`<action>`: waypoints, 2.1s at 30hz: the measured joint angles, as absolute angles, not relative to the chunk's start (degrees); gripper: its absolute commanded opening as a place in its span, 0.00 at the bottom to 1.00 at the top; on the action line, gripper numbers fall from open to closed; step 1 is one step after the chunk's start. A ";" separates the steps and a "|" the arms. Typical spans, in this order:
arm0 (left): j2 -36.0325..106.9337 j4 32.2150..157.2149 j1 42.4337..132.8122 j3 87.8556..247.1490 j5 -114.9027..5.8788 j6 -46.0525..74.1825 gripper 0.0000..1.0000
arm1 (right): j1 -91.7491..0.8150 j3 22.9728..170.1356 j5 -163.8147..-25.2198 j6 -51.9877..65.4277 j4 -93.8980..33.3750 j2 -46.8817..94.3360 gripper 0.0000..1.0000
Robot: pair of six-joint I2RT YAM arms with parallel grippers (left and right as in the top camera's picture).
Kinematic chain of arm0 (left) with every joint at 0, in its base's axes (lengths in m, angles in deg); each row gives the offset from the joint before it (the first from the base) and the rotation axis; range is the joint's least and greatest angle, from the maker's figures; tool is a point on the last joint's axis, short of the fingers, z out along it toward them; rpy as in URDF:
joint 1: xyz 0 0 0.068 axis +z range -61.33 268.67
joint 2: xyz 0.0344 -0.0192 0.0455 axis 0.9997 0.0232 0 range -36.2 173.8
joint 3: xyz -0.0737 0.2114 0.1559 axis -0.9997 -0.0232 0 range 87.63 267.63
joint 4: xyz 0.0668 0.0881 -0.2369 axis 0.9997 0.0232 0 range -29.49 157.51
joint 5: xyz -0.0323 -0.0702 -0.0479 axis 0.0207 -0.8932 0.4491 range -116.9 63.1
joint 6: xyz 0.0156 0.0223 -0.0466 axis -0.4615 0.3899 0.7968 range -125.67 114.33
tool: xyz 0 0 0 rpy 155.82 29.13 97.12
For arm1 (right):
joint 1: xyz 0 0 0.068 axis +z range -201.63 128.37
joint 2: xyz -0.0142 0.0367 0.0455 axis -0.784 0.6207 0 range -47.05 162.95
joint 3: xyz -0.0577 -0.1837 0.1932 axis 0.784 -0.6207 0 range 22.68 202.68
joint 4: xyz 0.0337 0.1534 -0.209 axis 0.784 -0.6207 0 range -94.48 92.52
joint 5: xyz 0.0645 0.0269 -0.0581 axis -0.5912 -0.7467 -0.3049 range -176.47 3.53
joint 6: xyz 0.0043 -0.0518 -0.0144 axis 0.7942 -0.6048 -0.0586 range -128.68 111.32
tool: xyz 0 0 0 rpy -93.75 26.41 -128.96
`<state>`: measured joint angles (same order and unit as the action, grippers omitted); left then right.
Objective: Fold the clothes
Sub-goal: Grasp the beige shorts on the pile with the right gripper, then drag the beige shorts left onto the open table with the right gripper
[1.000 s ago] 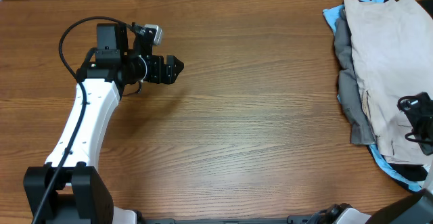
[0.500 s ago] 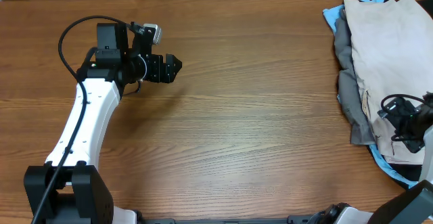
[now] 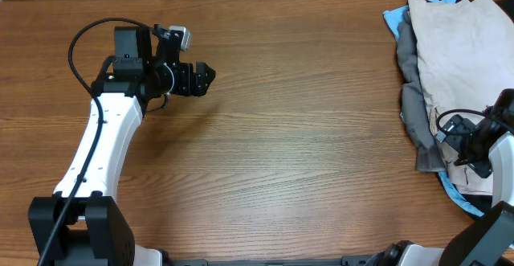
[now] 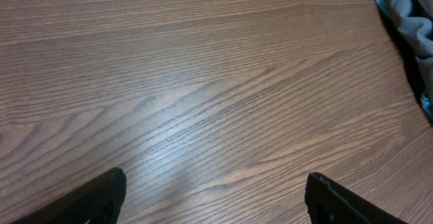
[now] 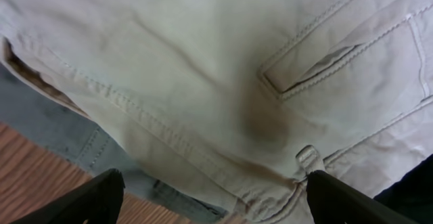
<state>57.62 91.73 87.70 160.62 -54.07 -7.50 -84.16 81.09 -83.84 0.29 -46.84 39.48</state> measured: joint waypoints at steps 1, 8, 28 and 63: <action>57.62 91.75 87.70 160.64 -54.07 -7.50 0.86 | -84.16 80.61 -83.67 0.23 -46.42 39.50 0.88; 57.62 91.73 87.70 160.64 -54.07 -7.45 0.83 | -84.16 76.72 -83.25 0.29 -43.95 39.58 0.78; 57.62 91.08 87.70 160.64 -53.62 -6.93 0.50 | -84.16 75.04 -82.31 0.86 -40.81 39.69 0.04; 57.95 98.75 99.61 182.93 -53.42 -5.60 0.48 | -18.79 114.09 -96.17 3.11 -54.80 55.39 0.04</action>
